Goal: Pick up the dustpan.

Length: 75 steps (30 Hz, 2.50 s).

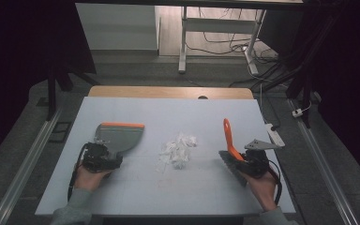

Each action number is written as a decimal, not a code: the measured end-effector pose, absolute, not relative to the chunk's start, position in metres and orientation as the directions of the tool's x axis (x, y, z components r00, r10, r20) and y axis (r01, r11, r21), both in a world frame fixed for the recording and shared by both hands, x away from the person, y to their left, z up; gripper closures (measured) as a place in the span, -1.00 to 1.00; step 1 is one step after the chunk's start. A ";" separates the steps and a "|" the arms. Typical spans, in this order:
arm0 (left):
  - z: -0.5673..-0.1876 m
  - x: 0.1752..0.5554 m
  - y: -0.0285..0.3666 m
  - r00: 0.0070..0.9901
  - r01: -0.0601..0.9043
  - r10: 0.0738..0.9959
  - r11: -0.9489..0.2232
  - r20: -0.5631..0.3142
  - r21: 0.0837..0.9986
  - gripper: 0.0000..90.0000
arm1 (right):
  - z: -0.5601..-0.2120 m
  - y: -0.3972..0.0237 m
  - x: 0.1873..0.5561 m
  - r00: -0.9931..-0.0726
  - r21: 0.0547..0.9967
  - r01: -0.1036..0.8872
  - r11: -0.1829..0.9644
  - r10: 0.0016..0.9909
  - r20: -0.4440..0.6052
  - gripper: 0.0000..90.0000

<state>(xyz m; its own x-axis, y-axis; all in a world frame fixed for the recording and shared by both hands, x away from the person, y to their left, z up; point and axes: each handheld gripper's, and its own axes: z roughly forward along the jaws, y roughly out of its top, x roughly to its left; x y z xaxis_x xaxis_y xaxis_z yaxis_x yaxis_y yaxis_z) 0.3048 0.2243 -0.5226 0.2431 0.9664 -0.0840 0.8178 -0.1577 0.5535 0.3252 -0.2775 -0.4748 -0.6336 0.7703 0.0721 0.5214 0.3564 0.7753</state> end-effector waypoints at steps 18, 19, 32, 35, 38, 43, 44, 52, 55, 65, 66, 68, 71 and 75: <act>-0.529 0.314 0.226 0.213 0.827 0.972 -0.123 -0.103 0.549 -0.14 | -0.475 -0.278 0.324 -0.615 0.774 0.524 0.354 0.786 0.057 0.56; -0.529 0.314 0.226 0.213 0.828 0.972 -0.123 -0.104 0.548 -0.11 | -0.475 -0.278 0.324 -0.615 0.774 0.524 0.354 0.787 0.056 0.56; -0.528 0.314 0.231 0.208 0.822 0.970 -0.104 -0.125 0.559 0.36 | -0.476 -0.277 0.324 -0.612 0.771 0.529 0.355 0.789 0.057 0.56; -0.527 0.314 0.232 0.206 0.821 0.970 -0.101 -0.127 0.562 0.37 | -0.476 -0.277 0.324 -0.613 0.771 0.529 0.355 0.788 0.057 0.56; -0.526 0.314 0.234 0.206 0.821 0.970 -0.099 -0.129 0.563 0.37 | -0.476 -0.277 0.324 -0.613 0.772 0.527 0.355 0.788 0.056 0.56; -0.525 0.313 0.237 0.212 0.818 0.968 -0.100 -0.136 0.567 0.38 | -0.475 -0.278 0.324 -0.614 0.775 0.524 0.354 0.787 0.056 0.56; -0.525 0.313 0.238 0.212 0.816 0.967 -0.098 -0.139 0.569 0.38 | -0.475 -0.278 0.324 -0.614 0.775 0.524 0.354 0.787 0.056 0.56; -0.517 0.310 0.241 0.255 0.789 0.954 -0.111 -0.159 0.604 0.38 | -0.475 -0.277 0.323 -0.615 0.776 0.521 0.355 0.787 0.053 0.56; -0.514 0.309 0.241 0.280 0.775 0.948 -0.129 -0.152 0.619 0.38 | -0.475 -0.278 0.323 -0.616 0.778 0.517 0.358 0.786 0.048 0.56; -0.501 0.303 0.254 0.361 0.730 0.918 -0.171 -0.162 0.661 0.38 | -0.470 -0.282 0.322 -0.606 0.794 0.508 0.333 0.794 0.055 0.56; -0.500 0.302 0.255 0.370 0.727 0.914 -0.175 -0.165 0.664 0.38 | -0.470 -0.282 0.321 -0.606 0.795 0.509 0.329 0.793 0.060 0.56; -0.499 0.301 0.255 0.386 0.719 0.909 -0.187 -0.160 0.669 0.38 | -0.469 -0.283 0.321 -0.605 0.797 0.506 0.329 0.794 0.057 0.56; -0.497 0.300 0.255 0.415 0.703 0.897 -0.210 -0.153 0.679 0.38 | -0.468 -0.284 0.320 -0.603 0.801 0.502 0.326 0.796 0.053 0.56; -0.494 0.299 0.257 0.449 0.686 0.882 -0.238 -0.143 0.687 0.38 | -0.466 -0.285 0.318 -0.601 0.806 0.495 0.324 0.798 0.049 0.56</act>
<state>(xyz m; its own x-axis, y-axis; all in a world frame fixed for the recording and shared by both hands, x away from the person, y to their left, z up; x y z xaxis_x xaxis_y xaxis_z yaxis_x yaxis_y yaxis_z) 0.2986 0.2573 -0.4940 0.4493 0.8818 -0.1432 0.6864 -0.2381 0.6871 0.3183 -0.2851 -0.4660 -0.6010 0.7978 0.0486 0.4954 0.3241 0.8059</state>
